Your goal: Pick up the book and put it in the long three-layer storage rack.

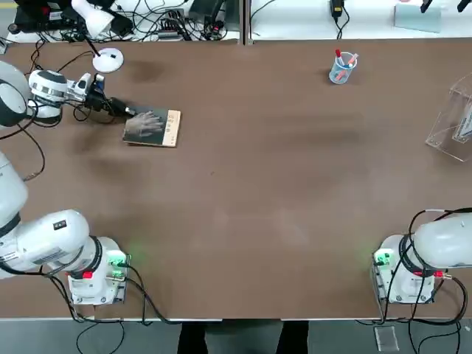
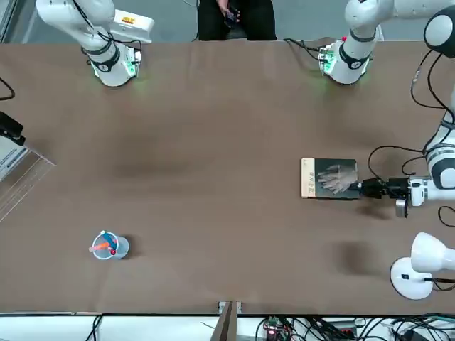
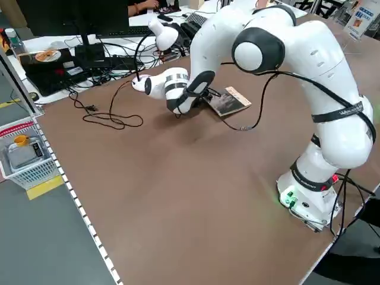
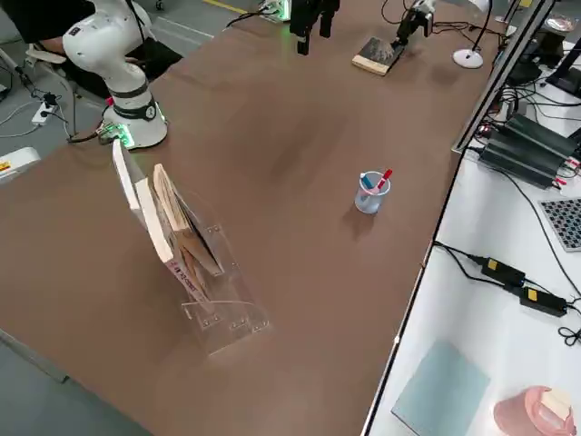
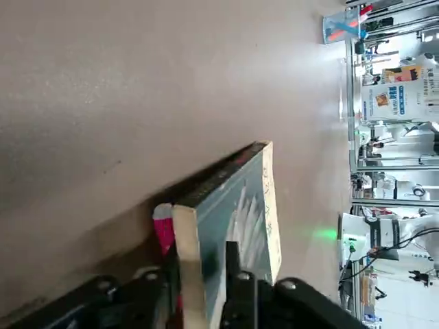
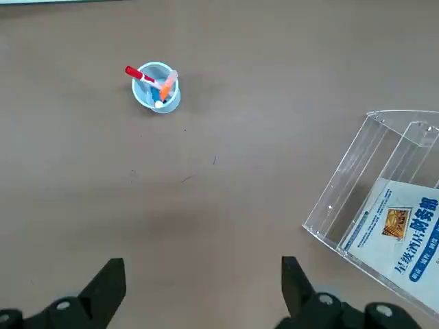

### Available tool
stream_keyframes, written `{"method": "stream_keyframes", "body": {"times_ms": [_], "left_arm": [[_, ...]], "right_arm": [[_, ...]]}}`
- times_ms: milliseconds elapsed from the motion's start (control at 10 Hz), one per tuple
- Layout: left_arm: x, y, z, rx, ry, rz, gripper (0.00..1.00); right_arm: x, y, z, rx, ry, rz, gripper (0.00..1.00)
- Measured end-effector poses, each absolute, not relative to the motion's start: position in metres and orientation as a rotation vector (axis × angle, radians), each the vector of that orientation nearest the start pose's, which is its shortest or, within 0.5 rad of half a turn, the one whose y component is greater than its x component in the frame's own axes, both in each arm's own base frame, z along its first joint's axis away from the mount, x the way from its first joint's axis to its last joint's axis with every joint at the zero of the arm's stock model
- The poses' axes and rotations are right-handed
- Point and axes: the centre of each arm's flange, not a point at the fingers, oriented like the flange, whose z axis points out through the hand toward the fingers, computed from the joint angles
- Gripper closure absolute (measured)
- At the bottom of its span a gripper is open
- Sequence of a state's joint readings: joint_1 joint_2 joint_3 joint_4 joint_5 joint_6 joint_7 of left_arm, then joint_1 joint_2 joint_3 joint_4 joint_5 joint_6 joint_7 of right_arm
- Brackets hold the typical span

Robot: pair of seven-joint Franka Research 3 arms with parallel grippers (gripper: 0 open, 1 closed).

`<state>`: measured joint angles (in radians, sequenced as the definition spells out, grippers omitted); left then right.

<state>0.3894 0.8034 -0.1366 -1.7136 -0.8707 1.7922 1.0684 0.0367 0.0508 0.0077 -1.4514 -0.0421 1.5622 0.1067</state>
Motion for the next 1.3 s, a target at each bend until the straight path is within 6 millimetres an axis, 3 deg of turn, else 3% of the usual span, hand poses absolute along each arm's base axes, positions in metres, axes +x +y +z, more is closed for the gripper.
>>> {"method": "stream_keyframes", "body": {"times_ms": [200,400,900,1300], "left_arm": [[0.595,0.091,0.120,2.037,-0.273,-0.024,0.96],[0.595,0.091,0.120,2.031,-0.275,-0.028,0.99],[0.595,0.086,0.124,1.999,-0.292,-0.046,0.99],[0.606,0.077,0.146,1.944,-0.295,-0.101,1.00]], "right_arm": [[0.570,0.021,0.652,-3.175,0.102,-0.100,0.00],[0.570,0.021,0.652,-3.175,0.101,-0.100,0.00],[0.570,0.021,0.652,-3.175,0.101,-0.100,0.00],[0.570,0.021,0.652,-3.175,0.101,-0.100,0.00]]}}
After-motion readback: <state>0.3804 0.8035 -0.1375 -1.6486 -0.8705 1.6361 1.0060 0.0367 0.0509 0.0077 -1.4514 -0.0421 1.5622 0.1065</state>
